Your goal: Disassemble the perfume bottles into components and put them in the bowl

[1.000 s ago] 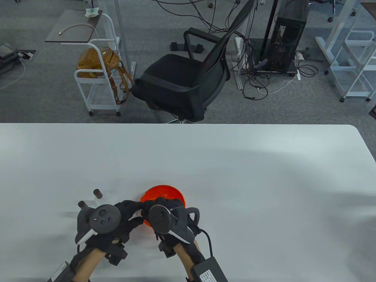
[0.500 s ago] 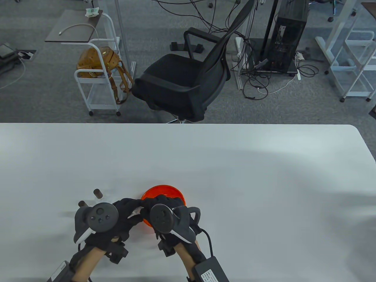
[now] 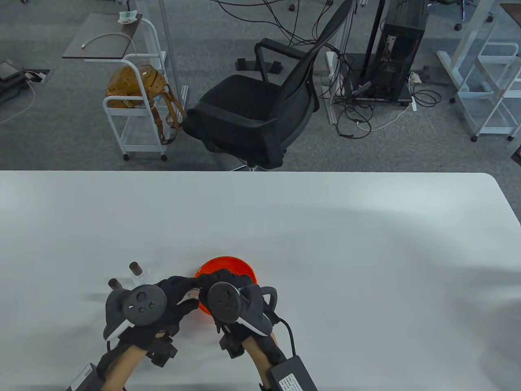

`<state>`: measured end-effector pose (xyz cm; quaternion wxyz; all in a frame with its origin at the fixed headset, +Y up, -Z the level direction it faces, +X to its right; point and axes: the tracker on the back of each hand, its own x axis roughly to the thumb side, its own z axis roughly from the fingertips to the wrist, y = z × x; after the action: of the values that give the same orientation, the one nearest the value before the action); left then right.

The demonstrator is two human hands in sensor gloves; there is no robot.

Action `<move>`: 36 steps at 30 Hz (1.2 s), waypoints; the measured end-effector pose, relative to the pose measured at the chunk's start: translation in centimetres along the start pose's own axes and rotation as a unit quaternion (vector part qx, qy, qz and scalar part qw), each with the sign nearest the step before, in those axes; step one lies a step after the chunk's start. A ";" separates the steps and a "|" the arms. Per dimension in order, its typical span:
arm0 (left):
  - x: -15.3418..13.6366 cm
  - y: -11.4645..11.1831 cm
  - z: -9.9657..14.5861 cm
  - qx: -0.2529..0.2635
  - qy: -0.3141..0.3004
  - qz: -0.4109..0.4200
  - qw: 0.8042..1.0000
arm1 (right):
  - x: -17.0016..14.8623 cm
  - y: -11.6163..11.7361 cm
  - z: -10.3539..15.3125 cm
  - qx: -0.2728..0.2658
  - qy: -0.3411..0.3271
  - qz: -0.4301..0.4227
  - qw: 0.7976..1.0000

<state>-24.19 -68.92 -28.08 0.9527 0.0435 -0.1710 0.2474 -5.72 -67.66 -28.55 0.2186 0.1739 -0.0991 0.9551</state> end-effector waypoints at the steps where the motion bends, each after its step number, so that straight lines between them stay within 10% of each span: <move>1: 0.0 0.1 0.0 0.001 0.000 0.000 1.000 | 0.0 0.1 0.0 -0.009 0.000 0.007 1.000; 36: -0.3 -0.2 0.1 -0.001 0.002 0.001 1.000 | 0.0 0.3 0.0 0.008 0.002 -0.002 1.000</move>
<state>-24.35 -69.28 -28.08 0.9528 0.0420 -0.1693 0.2485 -5.82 -67.91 -28.58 0.2194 0.1743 -0.0904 0.9557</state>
